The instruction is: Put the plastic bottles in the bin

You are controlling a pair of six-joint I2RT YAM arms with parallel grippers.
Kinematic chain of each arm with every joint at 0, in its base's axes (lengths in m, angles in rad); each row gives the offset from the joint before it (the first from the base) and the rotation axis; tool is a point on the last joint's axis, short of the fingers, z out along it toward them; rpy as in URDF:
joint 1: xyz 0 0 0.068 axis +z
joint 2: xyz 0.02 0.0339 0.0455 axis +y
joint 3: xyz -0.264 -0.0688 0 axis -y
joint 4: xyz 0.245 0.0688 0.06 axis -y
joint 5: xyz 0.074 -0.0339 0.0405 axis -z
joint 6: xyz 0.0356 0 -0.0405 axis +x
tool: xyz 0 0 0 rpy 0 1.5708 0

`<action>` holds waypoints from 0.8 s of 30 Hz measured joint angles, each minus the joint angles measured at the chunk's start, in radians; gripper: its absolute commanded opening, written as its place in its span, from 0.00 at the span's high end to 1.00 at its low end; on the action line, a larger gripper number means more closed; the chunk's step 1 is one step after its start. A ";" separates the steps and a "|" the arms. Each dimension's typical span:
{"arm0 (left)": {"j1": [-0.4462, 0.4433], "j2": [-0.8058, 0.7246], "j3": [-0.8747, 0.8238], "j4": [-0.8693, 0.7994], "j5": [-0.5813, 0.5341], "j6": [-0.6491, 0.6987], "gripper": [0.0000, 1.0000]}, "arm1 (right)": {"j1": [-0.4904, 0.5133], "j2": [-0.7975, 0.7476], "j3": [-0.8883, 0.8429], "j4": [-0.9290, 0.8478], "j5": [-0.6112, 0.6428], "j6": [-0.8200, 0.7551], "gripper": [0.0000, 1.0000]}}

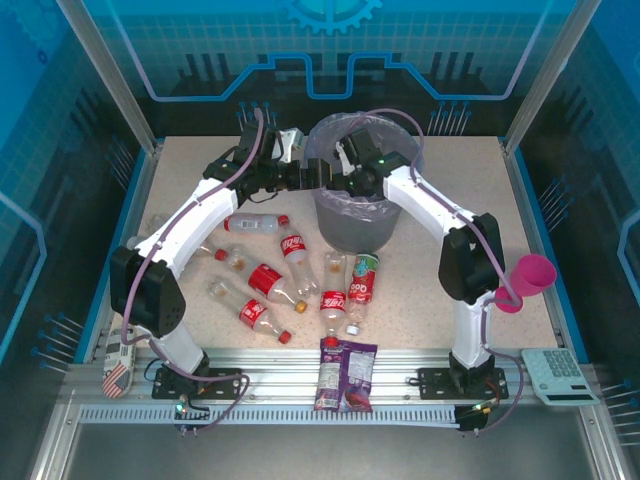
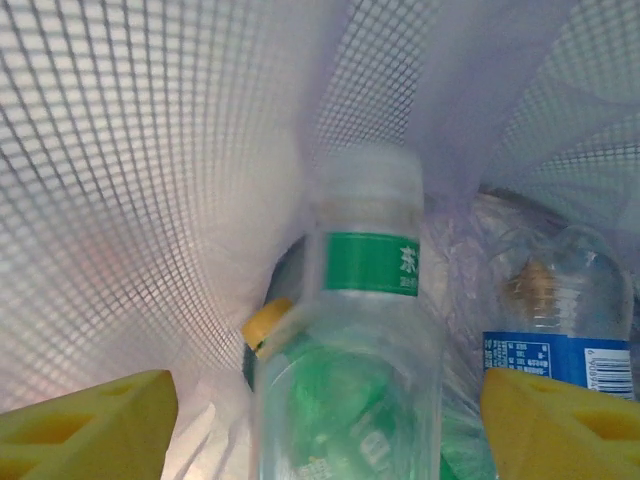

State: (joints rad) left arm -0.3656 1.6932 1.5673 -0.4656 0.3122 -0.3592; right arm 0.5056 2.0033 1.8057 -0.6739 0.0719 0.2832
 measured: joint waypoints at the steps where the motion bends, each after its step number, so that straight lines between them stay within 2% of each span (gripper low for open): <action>1: 0.000 0.000 0.000 0.000 0.000 0.000 0.03 | 0.000 0.000 0.005 -0.003 0.001 -0.002 0.16; 13: 0.000 -0.006 0.000 0.011 0.015 0.000 0.03 | 0.000 -0.072 0.053 -0.061 0.029 -0.024 0.12; 24: -0.005 -0.034 0.000 0.026 0.084 0.002 0.03 | -0.001 -0.146 0.053 -0.134 0.062 -0.031 0.00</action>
State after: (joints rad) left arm -0.3710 1.6588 1.5677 -0.4397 0.3958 -0.3569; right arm 0.5049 1.8576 1.8591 -0.8078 0.1337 0.2527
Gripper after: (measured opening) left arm 0.970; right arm 0.995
